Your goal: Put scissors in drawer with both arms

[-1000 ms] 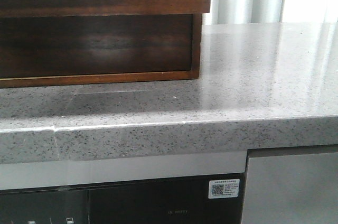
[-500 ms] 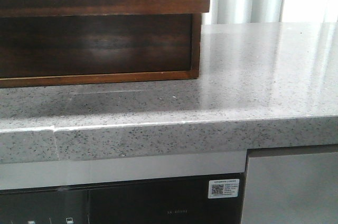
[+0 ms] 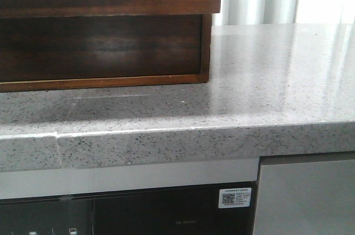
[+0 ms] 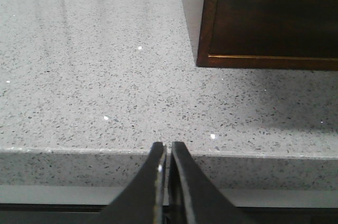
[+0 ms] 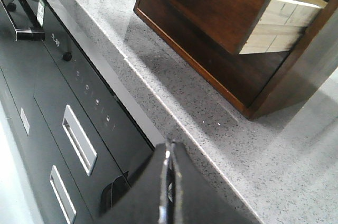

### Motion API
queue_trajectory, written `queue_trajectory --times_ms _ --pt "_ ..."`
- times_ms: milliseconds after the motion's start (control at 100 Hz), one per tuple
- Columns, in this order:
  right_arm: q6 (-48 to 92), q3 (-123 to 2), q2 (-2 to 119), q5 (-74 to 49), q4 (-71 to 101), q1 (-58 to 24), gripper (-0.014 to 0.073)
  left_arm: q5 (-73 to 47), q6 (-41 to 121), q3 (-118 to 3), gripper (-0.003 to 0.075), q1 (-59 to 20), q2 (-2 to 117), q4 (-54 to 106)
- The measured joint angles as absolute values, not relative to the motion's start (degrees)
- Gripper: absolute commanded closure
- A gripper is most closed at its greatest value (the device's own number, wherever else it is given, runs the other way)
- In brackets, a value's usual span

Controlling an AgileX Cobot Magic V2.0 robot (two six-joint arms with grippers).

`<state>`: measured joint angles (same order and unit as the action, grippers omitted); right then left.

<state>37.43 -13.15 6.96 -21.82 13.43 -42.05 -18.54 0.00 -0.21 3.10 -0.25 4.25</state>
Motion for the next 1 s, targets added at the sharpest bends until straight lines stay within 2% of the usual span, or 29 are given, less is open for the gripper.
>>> queue_trajectory --times_ms 390,550,770,1000 --pt "37.4 -13.0 7.0 -21.3 12.3 -42.0 0.0659 -18.5 0.0 -0.2 0.0740 3.1 -0.2 4.3" --pt "34.0 -10.3 7.0 -11.4 11.7 -40.1 0.0659 -18.5 0.0 -0.2 0.0740 3.1 -0.2 4.3" --pt "13.2 -4.2 7.0 5.2 1.8 -30.6 0.0659 -18.5 0.0 -0.2 0.0740 3.1 -0.2 4.3" --pt "-2.5 0.3 5.3 10.7 -4.8 -17.5 0.0659 -18.5 0.0 -0.2 0.0740 3.1 -0.2 4.3"
